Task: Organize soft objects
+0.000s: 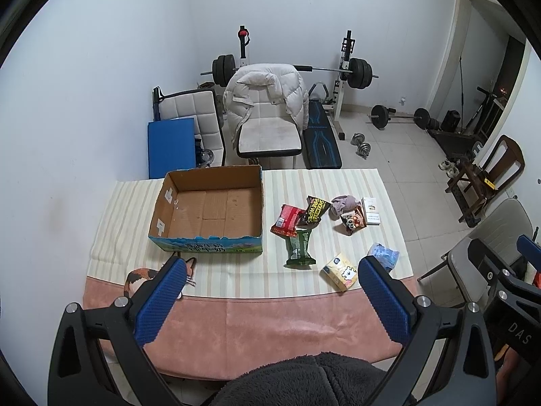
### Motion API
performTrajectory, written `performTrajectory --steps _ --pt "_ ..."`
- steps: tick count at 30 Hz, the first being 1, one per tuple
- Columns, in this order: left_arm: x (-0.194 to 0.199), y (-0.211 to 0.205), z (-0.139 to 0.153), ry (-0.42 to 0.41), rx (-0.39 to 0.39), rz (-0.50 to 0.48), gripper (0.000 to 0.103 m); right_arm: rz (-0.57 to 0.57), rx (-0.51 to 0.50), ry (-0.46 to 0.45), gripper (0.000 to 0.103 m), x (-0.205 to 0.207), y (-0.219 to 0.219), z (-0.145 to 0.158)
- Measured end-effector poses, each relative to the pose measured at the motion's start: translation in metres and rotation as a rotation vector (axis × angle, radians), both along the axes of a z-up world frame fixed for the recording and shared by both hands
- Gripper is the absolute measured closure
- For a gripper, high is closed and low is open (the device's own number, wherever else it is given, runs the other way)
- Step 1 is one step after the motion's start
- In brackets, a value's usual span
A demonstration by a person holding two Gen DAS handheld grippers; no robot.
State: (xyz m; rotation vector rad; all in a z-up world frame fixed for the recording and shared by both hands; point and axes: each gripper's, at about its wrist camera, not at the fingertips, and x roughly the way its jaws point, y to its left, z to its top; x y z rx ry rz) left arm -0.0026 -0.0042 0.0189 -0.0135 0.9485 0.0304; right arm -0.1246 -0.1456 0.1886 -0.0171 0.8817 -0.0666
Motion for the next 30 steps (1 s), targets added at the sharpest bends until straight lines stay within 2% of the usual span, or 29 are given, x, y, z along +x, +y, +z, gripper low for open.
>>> performTrajectory --steps 12,19,25,27,30 --pt "-0.001 -0.002 0.001 0.001 0.001 -0.004 0.000 -0.003 -0.001 -0.004 0.000 -0.001 0.001 -0.001" --pt "0.004 -0.007 0.000 0.009 -0.006 -0.014 0.000 -0.013 0.013 -0.001 0.000 0.010 0.001 0.008" --pt "0.043 -0.016 -0.015 0.012 0.041 -0.035 0.000 -0.070 0.030 0.007 0.000 0.039 -0.029 0.004" --pt "0.069 -0.016 -0.029 0.049 0.025 -0.040 0.000 -0.086 0.032 0.005 0.000 0.049 -0.046 -0.006" --pt "0.107 -0.018 -0.059 0.131 0.015 -0.043 0.000 -0.106 0.023 0.058 0.000 0.082 -0.067 -0.034"
